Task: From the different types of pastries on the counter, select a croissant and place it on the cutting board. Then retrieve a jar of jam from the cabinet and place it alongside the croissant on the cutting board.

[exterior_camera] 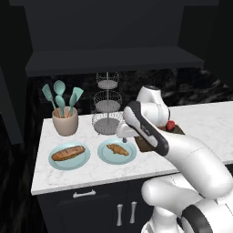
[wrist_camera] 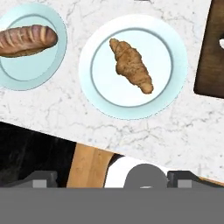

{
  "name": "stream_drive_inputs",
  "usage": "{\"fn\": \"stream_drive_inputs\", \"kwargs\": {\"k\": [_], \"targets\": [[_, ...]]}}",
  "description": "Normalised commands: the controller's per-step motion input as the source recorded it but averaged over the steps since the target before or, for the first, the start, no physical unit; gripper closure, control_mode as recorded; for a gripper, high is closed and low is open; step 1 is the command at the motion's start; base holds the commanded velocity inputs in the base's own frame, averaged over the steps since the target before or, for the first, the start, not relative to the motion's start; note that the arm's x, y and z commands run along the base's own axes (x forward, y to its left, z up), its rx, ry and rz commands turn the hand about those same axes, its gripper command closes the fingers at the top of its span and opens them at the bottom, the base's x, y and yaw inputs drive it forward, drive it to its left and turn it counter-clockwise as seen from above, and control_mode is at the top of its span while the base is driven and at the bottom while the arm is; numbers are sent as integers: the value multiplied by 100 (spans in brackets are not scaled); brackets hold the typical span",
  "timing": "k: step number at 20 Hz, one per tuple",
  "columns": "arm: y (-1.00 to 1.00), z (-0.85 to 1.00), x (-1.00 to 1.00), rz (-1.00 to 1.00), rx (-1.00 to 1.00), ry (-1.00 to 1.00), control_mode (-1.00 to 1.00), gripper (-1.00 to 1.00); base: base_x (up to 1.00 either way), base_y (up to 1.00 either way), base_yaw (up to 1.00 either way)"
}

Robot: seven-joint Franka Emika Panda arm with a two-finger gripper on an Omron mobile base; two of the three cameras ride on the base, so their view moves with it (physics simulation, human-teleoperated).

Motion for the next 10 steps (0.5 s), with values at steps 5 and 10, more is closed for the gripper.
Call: {"fn": "stream_drive_inputs", "kwargs": {"k": [5, 10], "targets": [[5, -5, 69, 8, 0, 0, -100, -100, 0, 0, 0], [13, -48, -3, 8, -14, 8, -100, -100, 0, 0, 0]]}}
